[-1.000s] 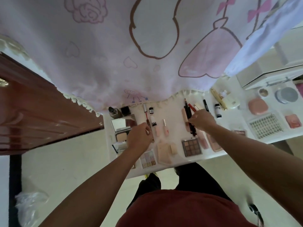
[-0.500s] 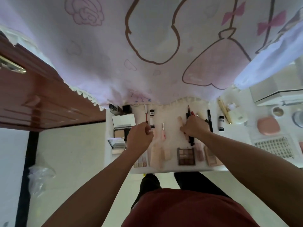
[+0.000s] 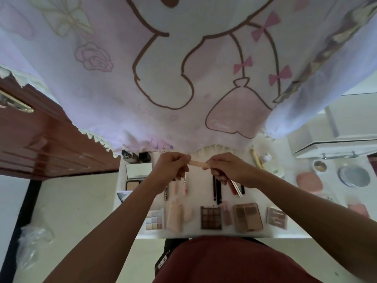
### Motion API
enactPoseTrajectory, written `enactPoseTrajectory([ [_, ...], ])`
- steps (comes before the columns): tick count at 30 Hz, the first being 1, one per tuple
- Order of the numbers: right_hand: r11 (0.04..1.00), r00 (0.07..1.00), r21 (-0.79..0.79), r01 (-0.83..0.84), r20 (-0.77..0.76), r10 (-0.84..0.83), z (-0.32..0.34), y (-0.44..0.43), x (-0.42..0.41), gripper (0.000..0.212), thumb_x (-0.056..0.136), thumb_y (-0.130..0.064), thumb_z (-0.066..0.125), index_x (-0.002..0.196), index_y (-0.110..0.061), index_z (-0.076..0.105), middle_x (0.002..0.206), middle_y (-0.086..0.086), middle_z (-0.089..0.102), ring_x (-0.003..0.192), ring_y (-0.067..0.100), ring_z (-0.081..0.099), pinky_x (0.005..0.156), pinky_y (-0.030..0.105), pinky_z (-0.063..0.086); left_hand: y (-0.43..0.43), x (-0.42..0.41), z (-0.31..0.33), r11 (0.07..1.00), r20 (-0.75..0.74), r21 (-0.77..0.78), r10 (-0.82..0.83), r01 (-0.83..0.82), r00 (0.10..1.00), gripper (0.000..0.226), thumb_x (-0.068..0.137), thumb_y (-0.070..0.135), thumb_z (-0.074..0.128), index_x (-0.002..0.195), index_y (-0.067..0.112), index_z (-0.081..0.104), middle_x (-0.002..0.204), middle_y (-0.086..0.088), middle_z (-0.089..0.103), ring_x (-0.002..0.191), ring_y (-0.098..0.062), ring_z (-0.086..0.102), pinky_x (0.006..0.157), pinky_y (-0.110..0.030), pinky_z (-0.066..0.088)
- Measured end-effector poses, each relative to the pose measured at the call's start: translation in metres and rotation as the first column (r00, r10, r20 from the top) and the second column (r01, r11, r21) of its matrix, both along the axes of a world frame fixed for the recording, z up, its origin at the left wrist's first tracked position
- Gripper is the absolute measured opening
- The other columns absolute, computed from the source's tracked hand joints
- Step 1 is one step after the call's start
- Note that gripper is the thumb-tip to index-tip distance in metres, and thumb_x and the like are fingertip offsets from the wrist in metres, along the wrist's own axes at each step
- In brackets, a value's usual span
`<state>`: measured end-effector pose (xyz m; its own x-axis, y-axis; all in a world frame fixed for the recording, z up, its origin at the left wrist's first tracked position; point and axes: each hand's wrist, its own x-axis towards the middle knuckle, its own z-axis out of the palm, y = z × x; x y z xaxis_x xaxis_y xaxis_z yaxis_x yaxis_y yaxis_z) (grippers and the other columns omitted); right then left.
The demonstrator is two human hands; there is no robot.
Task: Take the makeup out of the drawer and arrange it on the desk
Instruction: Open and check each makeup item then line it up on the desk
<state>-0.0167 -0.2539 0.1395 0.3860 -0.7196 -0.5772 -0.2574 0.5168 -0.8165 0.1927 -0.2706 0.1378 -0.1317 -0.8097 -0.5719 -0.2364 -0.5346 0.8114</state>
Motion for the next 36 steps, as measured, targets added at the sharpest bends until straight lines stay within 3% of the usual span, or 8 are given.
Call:
enactPoseTrajectory([
  [6, 0.982, 0.983, 0.158, 0.104, 0.134, -0.125, 0.02, 0.002, -0.014, 0.043, 0.106, -0.03, 0.039, 0.109, 0.004, 0.065, 0.057, -0.002, 0.028, 0.049, 0.011, 0.026, 0.047, 0.024, 0.022, 0.0, -0.013, 0.021, 0.999, -0.171, -0.011, -0.044, 0.043, 0.984, 0.014, 0.091, 0.01, 0.061, 0.095, -0.001, 0.069, 0.069, -0.011, 0.065, 0.053, -0.015, 0.055, 0.049, -0.024, 0.044],
  [10, 0.987, 0.994, 0.118, 0.111, -0.003, -0.111, 0.026, 0.002, -0.022, 0.057, 0.102, -0.049, 0.04, 0.086, -0.002, 0.069, 0.052, -0.004, 0.035, 0.044, 0.01, 0.033, 0.044, 0.022, 0.029, 0.0, -0.018, 0.028, 0.995, -0.148, -0.089, 0.036, -0.05, 0.988, 0.011, 0.092, 0.005, 0.06, 0.094, -0.001, 0.069, 0.067, -0.011, 0.065, 0.053, -0.017, 0.055, 0.049, -0.024, 0.046],
  [14, 0.993, 0.993, 0.034, 0.11, -0.038, -0.109, 0.029, 0.002, -0.023, 0.045, 0.103, -0.041, 0.042, 0.076, -0.008, 0.058, 0.047, -0.007, 0.036, 0.041, 0.008, 0.031, 0.044, 0.021, 0.026, 0.001, -0.019, 0.031, 0.984, -0.111, -0.148, 0.087, -0.103, 0.99, 0.015, 0.094, 0.01, 0.058, 0.089, -0.001, 0.068, 0.067, -0.01, 0.065, 0.056, -0.019, 0.056, 0.051, -0.026, 0.048],
  [21, 0.965, 0.988, -0.239, 0.11, -0.082, -0.132, 0.026, 0.004, -0.022, 0.031, 0.099, -0.027, 0.055, 0.082, -0.002, 0.062, 0.057, 0.003, 0.05, 0.046, 0.01, 0.044, 0.046, 0.019, 0.037, 0.001, -0.021, 0.033, 0.973, -0.105, -0.174, 0.133, -0.15, 0.985, 0.025, 0.094, 0.016, 0.06, 0.085, -0.006, 0.066, 0.067, -0.012, 0.064, 0.055, -0.019, 0.058, 0.051, -0.027, 0.051],
  [25, 0.973, 0.989, -0.182, 0.139, -0.03, -0.147, 0.023, 0.004, -0.024, 0.021, 0.097, -0.029, 0.058, 0.091, -0.011, 0.066, 0.061, 0.004, 0.055, 0.049, 0.012, 0.048, 0.047, 0.023, 0.036, 0.002, -0.02, 0.032, 0.976, -0.148, -0.139, 0.148, -0.168, 0.978, 0.016, 0.093, 0.01, 0.059, 0.087, -0.003, 0.068, 0.07, -0.013, 0.066, 0.059, -0.02, 0.061, 0.054, -0.027, 0.054],
  [29, 0.993, 0.996, -0.094, 0.076, -0.049, -0.081, 0.022, 0.003, -0.024, 0.042, 0.103, -0.037, 0.044, 0.093, -0.005, 0.07, 0.054, -0.005, 0.046, 0.047, 0.008, 0.041, 0.048, 0.021, 0.033, 0.005, -0.022, 0.031, 0.98, -0.18, -0.114, 0.139, -0.161, 0.974, 0.014, 0.094, 0.008, 0.058, 0.088, -0.002, 0.067, 0.07, -0.012, 0.067, 0.058, -0.019, 0.063, 0.055, -0.027, 0.054],
  [34, 0.988, 0.995, -0.143, 0.062, -0.071, -0.073, 0.022, 0.001, -0.026, 0.014, 0.096, -0.022, 0.061, 0.1, -0.009, 0.062, 0.063, -0.001, 0.057, 0.05, 0.007, 0.051, 0.045, 0.021, 0.038, 0.005, -0.021, 0.031, 0.98, -0.189, -0.103, 0.147, -0.168, 0.971, 0.015, 0.094, 0.008, 0.058, 0.091, -0.004, 0.067, 0.071, -0.013, 0.067, 0.059, -0.02, 0.063, 0.056, -0.027, 0.054],
  [36, 0.989, 0.995, -0.131, 0.07, -0.062, -0.079, 0.023, 0.0, -0.026, 0.016, 0.096, -0.026, 0.06, 0.104, -0.013, 0.064, 0.065, 0.0, 0.059, 0.052, 0.009, 0.051, 0.046, 0.022, 0.038, 0.004, -0.02, 0.03, 0.98, -0.198, -0.095, 0.152, -0.173, 0.968, 0.014, 0.093, 0.008, 0.058, 0.09, -0.003, 0.067, 0.07, -0.013, 0.067, 0.059, -0.02, 0.063, 0.056, -0.027, 0.054],
])
